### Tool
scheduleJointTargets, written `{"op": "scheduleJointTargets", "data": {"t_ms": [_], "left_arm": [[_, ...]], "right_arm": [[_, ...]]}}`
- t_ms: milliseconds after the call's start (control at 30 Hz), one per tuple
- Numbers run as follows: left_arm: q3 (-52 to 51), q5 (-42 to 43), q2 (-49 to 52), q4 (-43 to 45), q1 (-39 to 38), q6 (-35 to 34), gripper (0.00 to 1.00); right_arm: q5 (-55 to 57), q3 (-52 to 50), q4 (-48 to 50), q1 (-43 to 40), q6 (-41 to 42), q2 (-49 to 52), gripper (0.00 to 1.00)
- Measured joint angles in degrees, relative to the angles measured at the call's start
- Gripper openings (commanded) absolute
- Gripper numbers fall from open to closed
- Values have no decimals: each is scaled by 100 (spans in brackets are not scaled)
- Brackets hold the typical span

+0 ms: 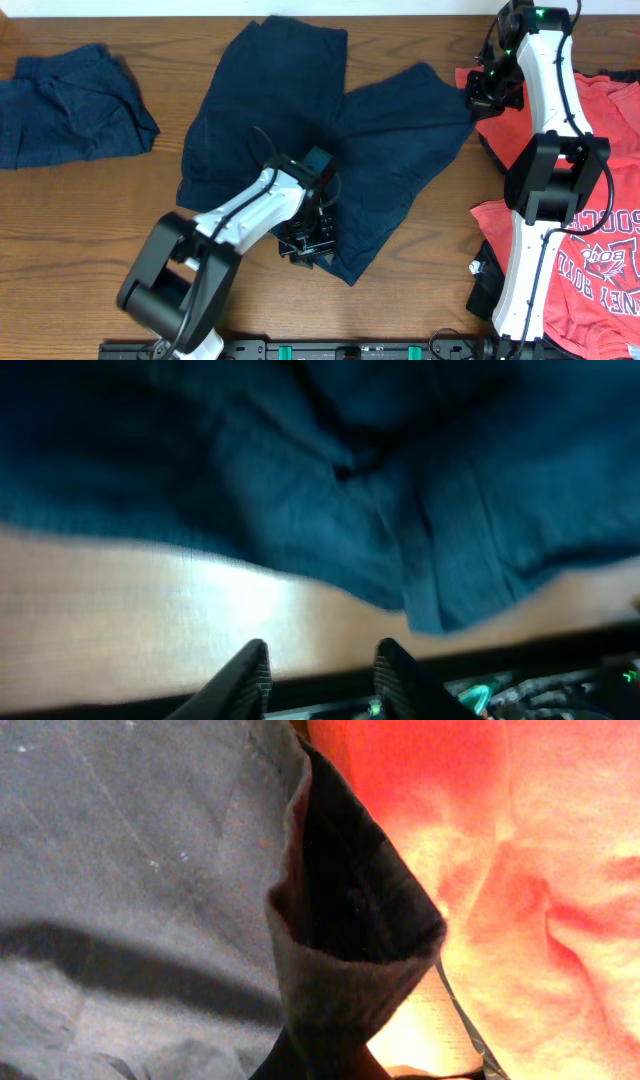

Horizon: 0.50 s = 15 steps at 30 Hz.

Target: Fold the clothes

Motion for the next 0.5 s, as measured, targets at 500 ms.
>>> {"op": "scheduleJointTargets", "data": {"t_ms": [500], "left_arm": [[-9,168,640,411,890,85,6]], "right_arm": [[87,0,-210,345,0,0,1]]}}
